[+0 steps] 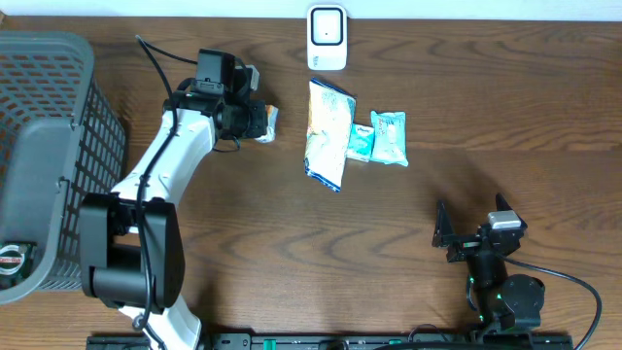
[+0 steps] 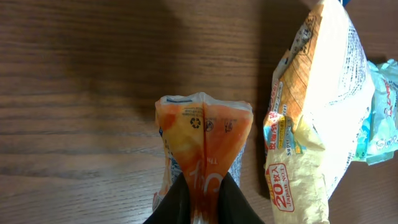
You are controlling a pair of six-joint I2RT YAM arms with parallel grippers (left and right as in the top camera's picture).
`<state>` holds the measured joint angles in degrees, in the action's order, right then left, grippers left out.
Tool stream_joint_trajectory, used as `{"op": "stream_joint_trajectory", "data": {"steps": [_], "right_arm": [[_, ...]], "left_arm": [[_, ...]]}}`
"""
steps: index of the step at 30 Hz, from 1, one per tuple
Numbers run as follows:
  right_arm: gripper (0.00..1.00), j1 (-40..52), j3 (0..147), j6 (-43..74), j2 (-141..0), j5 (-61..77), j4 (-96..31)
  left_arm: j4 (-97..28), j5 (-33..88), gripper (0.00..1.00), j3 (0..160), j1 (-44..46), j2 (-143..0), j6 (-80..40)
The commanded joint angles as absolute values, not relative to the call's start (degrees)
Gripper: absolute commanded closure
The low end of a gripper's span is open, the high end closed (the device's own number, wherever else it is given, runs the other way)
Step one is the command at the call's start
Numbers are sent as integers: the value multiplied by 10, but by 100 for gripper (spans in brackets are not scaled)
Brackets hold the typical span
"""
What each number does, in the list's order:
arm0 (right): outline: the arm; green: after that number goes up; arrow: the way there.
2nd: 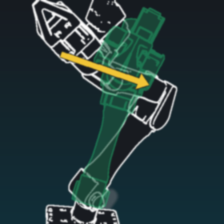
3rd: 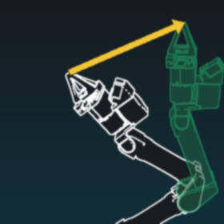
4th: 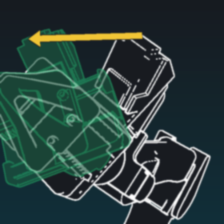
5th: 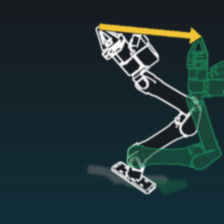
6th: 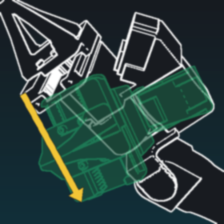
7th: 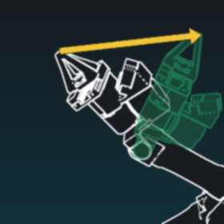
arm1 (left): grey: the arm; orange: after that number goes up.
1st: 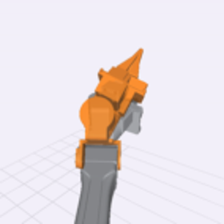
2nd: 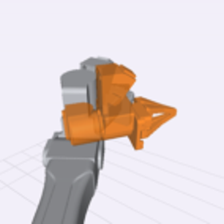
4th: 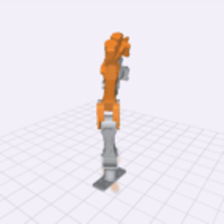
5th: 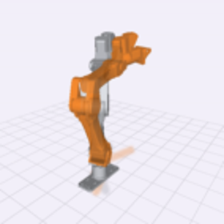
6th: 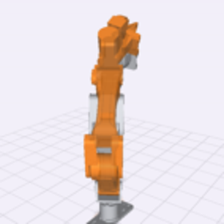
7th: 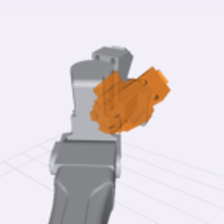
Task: Scan the item barcode
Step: 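Carry the orange pack left of the white bag and lower it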
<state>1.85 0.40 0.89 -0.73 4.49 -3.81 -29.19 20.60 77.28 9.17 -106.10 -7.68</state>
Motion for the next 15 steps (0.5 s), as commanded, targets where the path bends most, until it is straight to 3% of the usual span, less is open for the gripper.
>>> {"op": "stream_joint_trajectory", "data": {"steps": [1,13,15], "right_arm": [[1,23,3,12,-5,48,-41],[1,23,3,12,-5,48,-41],[1,23,3,12,-5,48,-41]], "left_arm": [[-293,198,92,780,105,-1075,-77],[-284,172,91,780,116,-1075,-77],[-284,173,83,780,116,-1075,-77]]}}
